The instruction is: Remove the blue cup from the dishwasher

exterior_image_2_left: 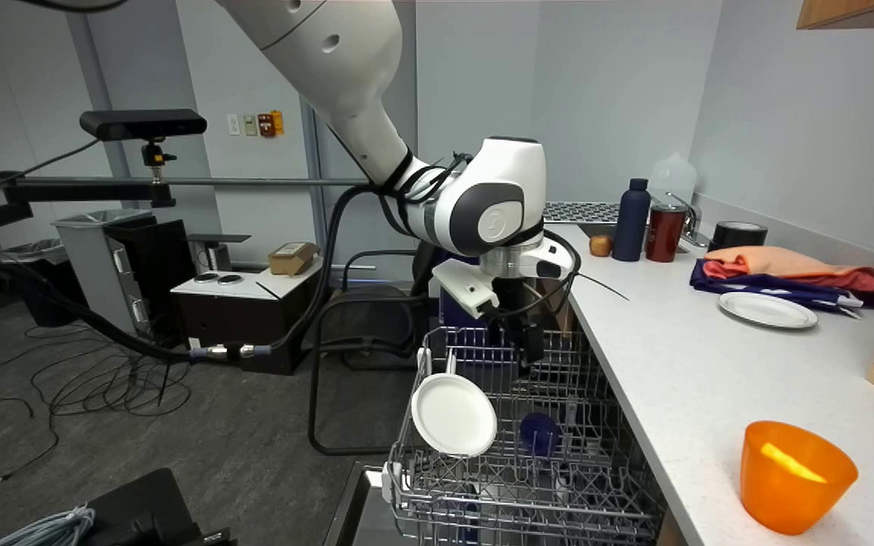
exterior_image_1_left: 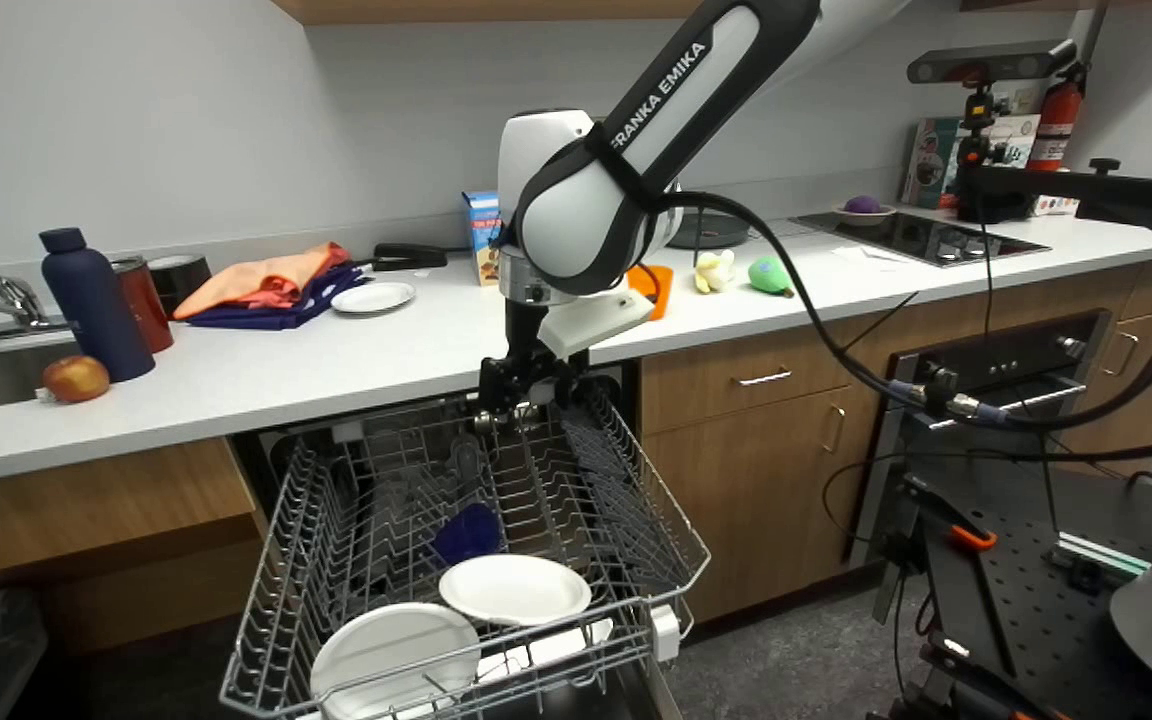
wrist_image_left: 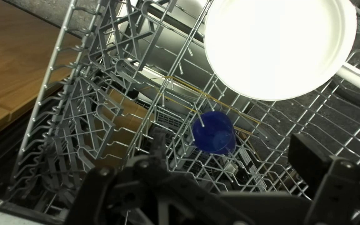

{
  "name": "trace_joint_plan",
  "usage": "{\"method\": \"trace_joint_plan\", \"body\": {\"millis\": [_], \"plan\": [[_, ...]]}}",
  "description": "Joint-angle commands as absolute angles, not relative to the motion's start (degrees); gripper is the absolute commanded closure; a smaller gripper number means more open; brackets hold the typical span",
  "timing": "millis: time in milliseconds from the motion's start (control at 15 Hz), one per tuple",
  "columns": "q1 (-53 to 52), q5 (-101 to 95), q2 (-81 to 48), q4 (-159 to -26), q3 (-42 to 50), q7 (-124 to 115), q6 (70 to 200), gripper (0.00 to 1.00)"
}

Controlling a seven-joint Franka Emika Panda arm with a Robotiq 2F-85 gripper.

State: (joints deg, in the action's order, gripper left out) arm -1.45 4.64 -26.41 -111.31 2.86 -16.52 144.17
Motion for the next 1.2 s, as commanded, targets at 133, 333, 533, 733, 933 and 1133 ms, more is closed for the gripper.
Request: {"method": "trace_joint_plan", "body": {"millis": [133, 333, 533, 733, 933, 1133], "plan": [[-1.6, 4.7, -26.4, -111.2, 3.0, -16.4, 144.1, 0.0], [-1.7, 4.7, -27.0, -110.5, 3.1, -17.0, 143.8, 0.0], [-1.8, 5.1, -29.2, -107.7, 2.7, -17.0, 143.8, 0.0], [-2.4, 4.6, -33.2, -103.2, 2.5, -17.6, 143.9, 0.0], [-3.4, 4.4, -39.0, -97.0, 2.4, -18.2, 143.2, 0.0], [-5.2, 3.2, -44.7, -91.3, 3.5, -19.3, 143.3, 0.0]]}}
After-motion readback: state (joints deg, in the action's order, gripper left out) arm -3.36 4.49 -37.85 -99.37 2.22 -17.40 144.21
